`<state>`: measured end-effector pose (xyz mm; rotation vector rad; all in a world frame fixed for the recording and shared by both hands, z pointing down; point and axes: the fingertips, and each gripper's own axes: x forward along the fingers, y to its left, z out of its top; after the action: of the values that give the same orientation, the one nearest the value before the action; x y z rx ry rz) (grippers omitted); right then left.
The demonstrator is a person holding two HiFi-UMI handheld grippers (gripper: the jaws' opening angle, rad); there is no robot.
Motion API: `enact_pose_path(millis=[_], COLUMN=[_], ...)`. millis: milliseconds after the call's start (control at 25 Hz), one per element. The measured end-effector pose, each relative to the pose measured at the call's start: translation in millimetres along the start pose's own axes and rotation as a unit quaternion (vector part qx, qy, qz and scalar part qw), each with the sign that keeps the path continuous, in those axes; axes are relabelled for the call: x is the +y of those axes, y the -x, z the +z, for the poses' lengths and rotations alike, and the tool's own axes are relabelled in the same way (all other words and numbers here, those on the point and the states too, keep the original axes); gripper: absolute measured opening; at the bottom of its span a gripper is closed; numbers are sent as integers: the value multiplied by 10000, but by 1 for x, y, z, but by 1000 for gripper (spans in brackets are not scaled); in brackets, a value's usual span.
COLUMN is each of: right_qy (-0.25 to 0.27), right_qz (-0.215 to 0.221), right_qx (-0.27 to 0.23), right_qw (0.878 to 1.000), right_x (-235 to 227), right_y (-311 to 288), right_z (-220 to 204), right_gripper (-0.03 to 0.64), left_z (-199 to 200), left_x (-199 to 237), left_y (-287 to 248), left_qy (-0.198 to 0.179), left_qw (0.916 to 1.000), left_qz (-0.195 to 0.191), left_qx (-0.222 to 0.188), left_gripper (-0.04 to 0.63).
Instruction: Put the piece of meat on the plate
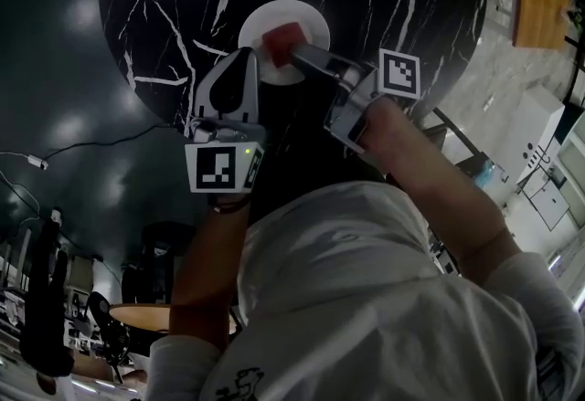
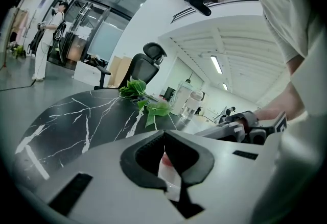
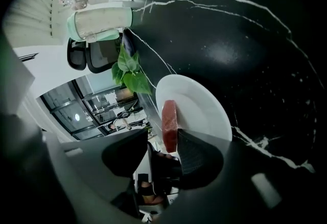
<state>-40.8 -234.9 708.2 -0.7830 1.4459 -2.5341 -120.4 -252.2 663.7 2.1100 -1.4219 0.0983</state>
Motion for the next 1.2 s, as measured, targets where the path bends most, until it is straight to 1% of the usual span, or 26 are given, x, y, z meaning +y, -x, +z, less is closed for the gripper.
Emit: enact_pose_path(millis=[160,280,440,560,640,720,760,840,880,920,960,1000,1080,1120,1200], right_qy=[175,317,906,1262,1662,2227,2526,3121,3422,3755,4128,4528,5339,5744,6539], right_qz=[-199,-277,-329,-235,-104,144,325,820,1084,1314,1499,1644,1851,1924,2001], right_qx=[-44,19,191,232,291,377,389,397,417,445,475,506,569,606,688], right_qw=[9996,9991,9952,9915,9856,9741,9662,9457,9324,9164,8971,8749,8231,7934,7264], right_x=[0,1,6,19,34,55,68,99,116,131,145,157,178,185,196], right_y=[12,21,29,41,50,60,67,83,91,99,107,116,136,145,156], right_z=[0,-6,-14,-21,-30,-44,-52,-69,-79,-89,-101,-112,-137,-150,-172], right_gripper=[161,161,161,161,160,160,158,144,128,122,108,96,53,30,3], left_z=[6,11,24,35,42,50,53,60,64,69,76,82,92,98,109], left_x=[-4,-8,-19,-33,-44,-57,-64,-80,-89,-97,-105,-113,-129,-137,-146], left_y=[4,8,15,26,35,43,46,53,58,64,70,77,92,100,114], left_qy=[-48,-105,-324,-426,-503,-621,-702,-926,-1033,-1111,-1166,-1203,-1228,-1246,-1348], left_qw=[10000,9999,9993,9987,9982,9973,9968,9951,9941,9932,9924,9918,9909,9904,9883], left_qz=[48,88,113,131,143,151,147,121,117,119,117,107,84,82,137], left_qx=[-24,-55,-147,-241,-291,-348,-367,-335,-314,-323,-365,-420,-539,-591,-701], left_gripper=[8,8,8,8,8,8,8,8,8,8,8,8,8,8,8])
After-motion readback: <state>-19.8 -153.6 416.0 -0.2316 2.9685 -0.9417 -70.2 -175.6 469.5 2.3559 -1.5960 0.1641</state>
